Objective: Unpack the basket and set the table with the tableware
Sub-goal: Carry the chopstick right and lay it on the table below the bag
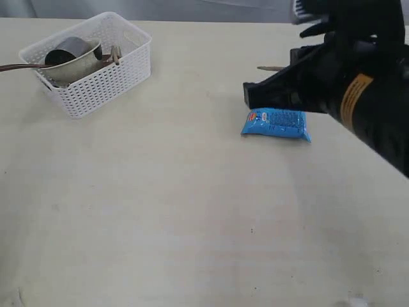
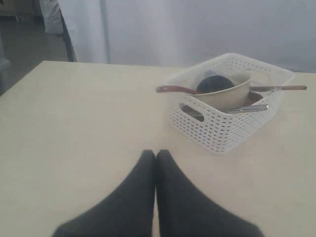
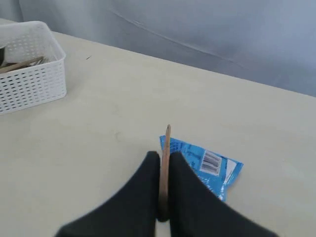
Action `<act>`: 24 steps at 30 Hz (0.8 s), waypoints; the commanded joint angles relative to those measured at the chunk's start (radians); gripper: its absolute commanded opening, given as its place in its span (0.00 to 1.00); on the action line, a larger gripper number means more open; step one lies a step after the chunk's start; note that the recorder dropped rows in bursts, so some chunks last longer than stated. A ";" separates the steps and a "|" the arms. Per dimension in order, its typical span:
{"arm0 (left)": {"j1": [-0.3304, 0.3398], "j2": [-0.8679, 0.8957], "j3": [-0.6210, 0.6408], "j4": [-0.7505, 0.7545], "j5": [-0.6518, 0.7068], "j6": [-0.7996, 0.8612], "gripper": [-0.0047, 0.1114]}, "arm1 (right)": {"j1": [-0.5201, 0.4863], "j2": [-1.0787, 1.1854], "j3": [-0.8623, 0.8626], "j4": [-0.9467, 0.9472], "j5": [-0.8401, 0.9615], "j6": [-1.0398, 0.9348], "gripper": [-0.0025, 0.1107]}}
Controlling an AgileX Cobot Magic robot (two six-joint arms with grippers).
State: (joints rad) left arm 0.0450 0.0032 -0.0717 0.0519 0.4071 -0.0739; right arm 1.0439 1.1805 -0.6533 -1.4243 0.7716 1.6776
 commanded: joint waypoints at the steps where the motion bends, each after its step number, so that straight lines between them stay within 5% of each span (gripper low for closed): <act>1: 0.002 -0.003 0.007 0.000 -0.003 0.000 0.04 | 0.094 0.000 0.032 -0.006 0.051 0.073 0.02; 17: 0.002 -0.003 0.007 0.000 -0.003 0.000 0.04 | 0.569 0.000 0.062 0.196 0.449 0.139 0.02; 24: 0.002 -0.003 0.007 0.000 -0.003 0.000 0.04 | 0.615 0.000 0.210 0.211 0.449 0.360 0.02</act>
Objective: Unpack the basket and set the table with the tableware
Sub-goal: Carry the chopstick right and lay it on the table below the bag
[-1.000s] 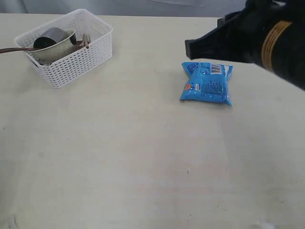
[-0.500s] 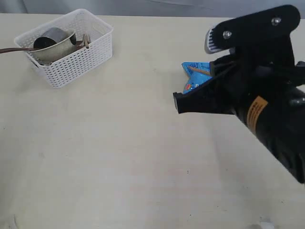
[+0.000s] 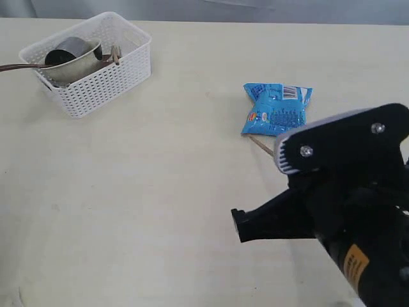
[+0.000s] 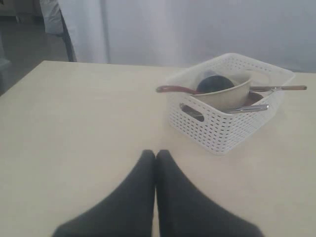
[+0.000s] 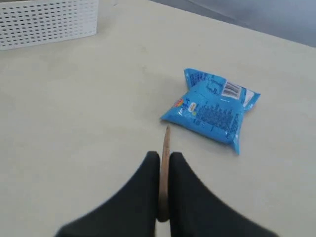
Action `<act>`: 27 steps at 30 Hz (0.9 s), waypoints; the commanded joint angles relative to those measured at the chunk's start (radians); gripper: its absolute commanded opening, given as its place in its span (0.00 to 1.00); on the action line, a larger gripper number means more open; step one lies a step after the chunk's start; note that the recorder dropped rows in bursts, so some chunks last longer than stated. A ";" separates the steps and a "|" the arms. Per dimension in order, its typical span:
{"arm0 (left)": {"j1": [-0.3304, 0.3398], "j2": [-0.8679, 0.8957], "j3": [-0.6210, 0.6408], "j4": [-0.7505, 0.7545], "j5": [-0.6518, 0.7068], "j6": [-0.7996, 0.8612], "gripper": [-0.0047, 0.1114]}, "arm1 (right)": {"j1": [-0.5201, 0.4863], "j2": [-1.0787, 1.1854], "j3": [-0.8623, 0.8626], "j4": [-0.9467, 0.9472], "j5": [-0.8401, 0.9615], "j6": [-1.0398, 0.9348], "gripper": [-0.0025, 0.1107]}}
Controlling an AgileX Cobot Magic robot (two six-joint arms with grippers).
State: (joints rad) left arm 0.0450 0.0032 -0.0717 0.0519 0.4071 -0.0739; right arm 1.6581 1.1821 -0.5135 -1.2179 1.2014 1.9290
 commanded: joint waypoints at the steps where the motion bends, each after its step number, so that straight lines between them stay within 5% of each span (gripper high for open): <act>1: 0.002 -0.003 0.007 0.000 -0.003 0.000 0.04 | 0.001 -0.002 0.100 0.007 -0.007 0.144 0.02; 27: 0.002 -0.003 0.007 0.000 -0.003 0.000 0.04 | -0.006 0.160 0.130 0.239 -0.230 0.175 0.02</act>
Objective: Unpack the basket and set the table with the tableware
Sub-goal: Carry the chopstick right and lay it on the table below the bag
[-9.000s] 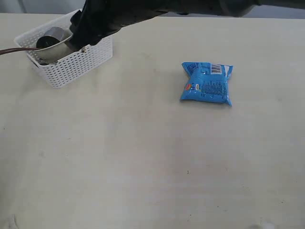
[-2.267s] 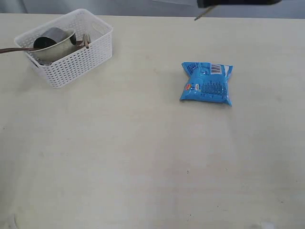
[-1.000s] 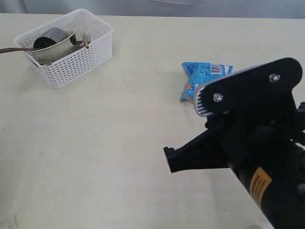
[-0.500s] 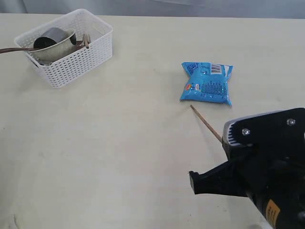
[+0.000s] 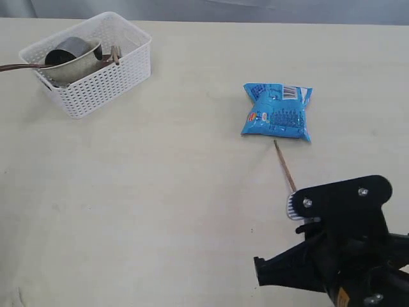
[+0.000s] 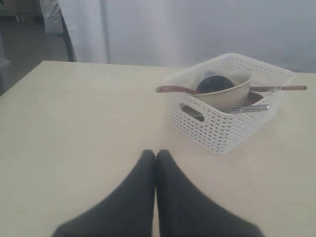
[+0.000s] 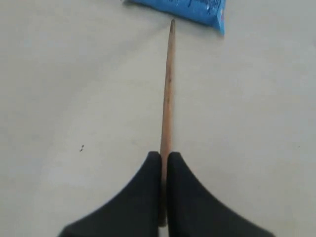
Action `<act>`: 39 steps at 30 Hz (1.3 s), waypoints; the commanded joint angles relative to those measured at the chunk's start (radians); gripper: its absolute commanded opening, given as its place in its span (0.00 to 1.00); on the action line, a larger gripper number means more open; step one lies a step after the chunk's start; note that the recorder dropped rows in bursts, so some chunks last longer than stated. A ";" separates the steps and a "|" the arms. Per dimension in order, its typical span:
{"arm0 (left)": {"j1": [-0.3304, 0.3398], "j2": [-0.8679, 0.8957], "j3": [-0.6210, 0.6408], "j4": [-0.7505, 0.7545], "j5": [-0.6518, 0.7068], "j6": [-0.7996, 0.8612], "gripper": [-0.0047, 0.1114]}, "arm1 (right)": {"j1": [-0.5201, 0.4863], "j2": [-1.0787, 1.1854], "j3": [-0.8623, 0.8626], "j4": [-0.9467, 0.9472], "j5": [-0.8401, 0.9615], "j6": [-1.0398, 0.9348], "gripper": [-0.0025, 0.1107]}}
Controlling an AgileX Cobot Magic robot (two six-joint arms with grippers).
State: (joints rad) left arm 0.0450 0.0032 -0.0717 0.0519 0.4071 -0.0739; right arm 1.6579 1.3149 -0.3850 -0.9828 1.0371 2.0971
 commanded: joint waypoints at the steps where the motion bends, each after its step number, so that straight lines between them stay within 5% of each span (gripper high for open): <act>1: 0.002 -0.003 0.007 0.000 -0.003 0.000 0.04 | -0.006 0.030 0.001 0.006 -0.073 0.007 0.02; 12: 0.002 -0.003 0.007 0.000 -0.003 0.000 0.04 | -0.006 0.030 -0.021 -0.055 -0.088 0.007 0.02; 25: 0.002 -0.003 0.007 0.000 -0.003 0.000 0.04 | -0.518 0.032 -0.067 -0.524 -0.963 0.000 0.02; 39: 0.002 -0.003 0.007 0.000 -0.003 0.000 0.04 | -0.560 0.226 -0.214 -0.547 -1.159 -0.110 0.02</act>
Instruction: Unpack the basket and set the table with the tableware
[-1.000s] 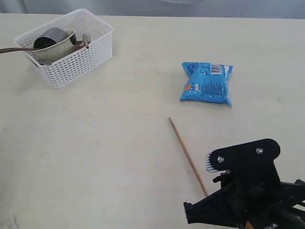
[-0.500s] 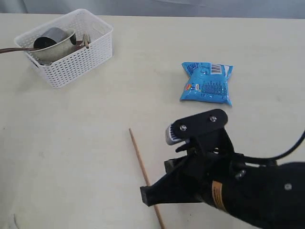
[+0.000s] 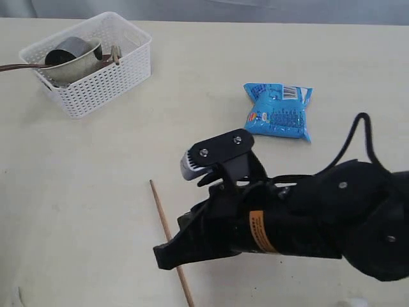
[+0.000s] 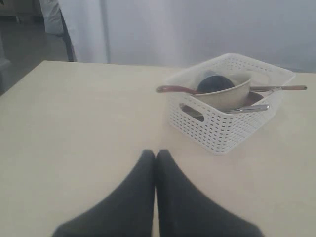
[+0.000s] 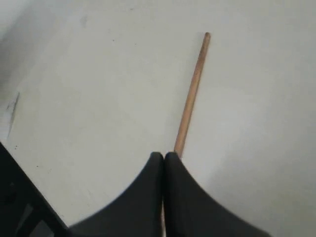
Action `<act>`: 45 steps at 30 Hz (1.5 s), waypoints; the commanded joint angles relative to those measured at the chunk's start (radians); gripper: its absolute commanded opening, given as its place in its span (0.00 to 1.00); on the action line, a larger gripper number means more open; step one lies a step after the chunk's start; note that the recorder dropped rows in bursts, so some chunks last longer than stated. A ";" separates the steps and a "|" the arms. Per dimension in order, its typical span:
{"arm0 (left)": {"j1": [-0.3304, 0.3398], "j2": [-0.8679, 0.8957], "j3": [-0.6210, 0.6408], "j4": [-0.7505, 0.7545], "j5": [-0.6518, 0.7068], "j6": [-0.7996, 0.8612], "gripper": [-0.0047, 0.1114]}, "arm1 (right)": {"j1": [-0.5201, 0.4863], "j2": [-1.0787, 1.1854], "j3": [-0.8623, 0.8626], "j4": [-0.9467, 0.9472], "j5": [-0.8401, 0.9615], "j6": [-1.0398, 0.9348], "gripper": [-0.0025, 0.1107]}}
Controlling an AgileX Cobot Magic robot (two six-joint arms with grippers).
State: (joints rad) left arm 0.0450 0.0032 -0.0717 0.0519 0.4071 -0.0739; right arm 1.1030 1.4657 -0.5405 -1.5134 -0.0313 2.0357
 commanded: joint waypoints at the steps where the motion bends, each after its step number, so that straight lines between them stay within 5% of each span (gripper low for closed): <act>1: 0.002 -0.003 0.007 0.000 -0.003 0.000 0.04 | -0.006 0.104 -0.078 -0.016 -0.110 -0.053 0.02; 14: 0.002 -0.003 0.007 0.000 -0.003 0.000 0.04 | -0.007 0.380 -0.227 -0.016 -0.155 -0.094 0.02; 45: 0.002 -0.003 0.007 0.000 -0.003 0.000 0.04 | -0.069 0.402 -0.225 -0.016 -0.016 -0.079 0.02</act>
State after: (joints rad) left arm 0.0450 0.0032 -0.0717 0.0519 0.4071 -0.0739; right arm 1.0445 1.8605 -0.7684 -1.5151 -0.0826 1.9588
